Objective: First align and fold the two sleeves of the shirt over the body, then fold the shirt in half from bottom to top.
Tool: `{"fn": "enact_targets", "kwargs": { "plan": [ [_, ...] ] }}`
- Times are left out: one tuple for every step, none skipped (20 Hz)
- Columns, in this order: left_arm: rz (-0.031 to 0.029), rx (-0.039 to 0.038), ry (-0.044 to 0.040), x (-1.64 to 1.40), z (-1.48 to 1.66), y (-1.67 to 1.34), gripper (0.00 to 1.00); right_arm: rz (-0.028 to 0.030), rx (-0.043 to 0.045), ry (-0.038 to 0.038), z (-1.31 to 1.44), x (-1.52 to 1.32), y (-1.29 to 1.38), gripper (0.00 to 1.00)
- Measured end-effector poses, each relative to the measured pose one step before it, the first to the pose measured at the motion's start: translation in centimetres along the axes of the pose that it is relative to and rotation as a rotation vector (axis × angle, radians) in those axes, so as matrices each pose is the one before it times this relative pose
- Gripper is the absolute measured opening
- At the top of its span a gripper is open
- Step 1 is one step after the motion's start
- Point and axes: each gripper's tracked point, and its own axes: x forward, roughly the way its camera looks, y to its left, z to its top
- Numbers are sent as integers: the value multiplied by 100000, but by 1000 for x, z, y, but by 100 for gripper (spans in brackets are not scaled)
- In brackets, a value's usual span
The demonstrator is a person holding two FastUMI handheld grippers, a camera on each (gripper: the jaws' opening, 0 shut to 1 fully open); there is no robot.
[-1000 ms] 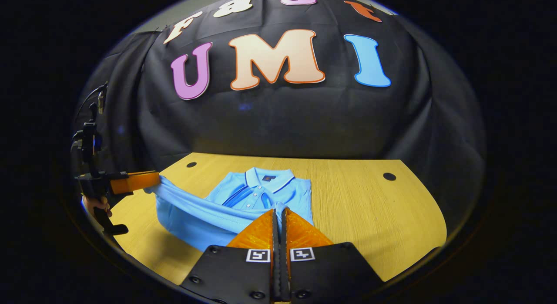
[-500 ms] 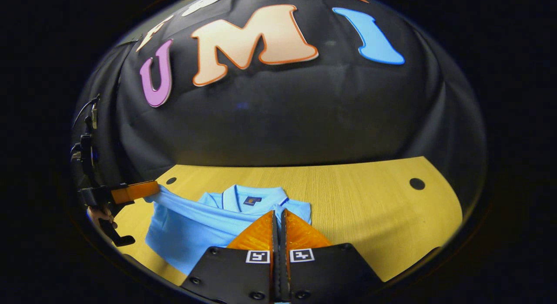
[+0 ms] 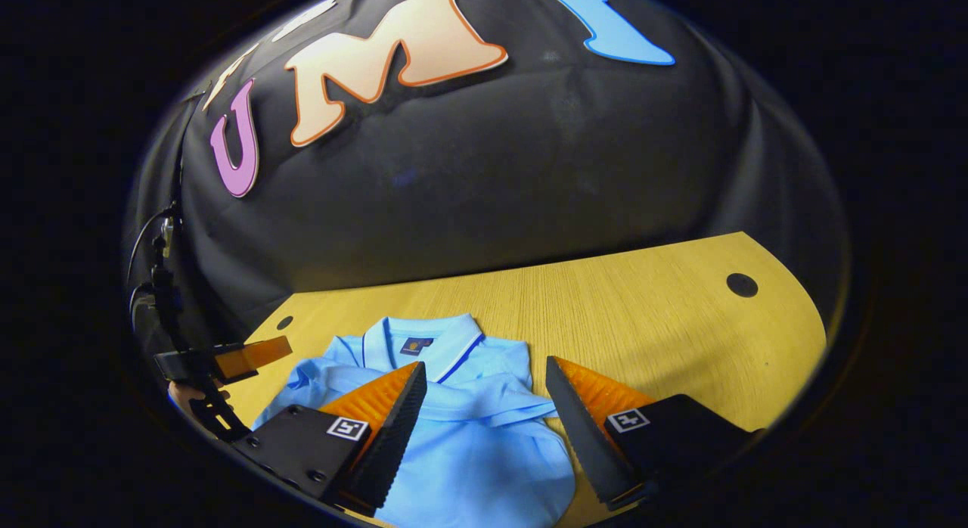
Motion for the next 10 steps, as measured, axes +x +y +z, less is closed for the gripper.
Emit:
{"fn": "enact_targets", "kwargs": {
  "plan": [
    [-446, 125, -536, -909, 246, -113, 95, -22, 440, -1039, 479, -721, -91, 98],
    [-522, 298, -1088, -1034, 324, -125, 96, 50, 466, -1290, 529, -817, 55, 98],
    [-524, 606, -1137, -1062, 464, -107, 96, 662, 93, -865, 326, -977, 121, 95],
    [-486, 550, -1219, -1334, 457, -2, 96, 751, 316, -1015, 306, -991, 113, 98],
    [-744, 454, -1505, -1253, 581, -92, 96, 411, 240, -577, 263, -1183, 154, 95],
    [-611, 578, -1190, -1207, 505, -19, 96, -88, 125, -712, 141, -1169, 61, 98],
    [-90, 955, -436, -1383, 436, 134, 96, -121, -140, -706, 285, -1385, 190, 99],
    [19, 712, -630, -1443, 344, 254, 96, -88, -225, -852, 258, -1296, 240, 98],
    [-460, 134, -795, -1315, 399, 71, 96, -35, -373, -790, 296, -1438, 403, 98],
    [-859, -932, -711, -1379, 386, 25, 96, -239, -907, -766, 143, -1474, 374, 99]
  ]
}}
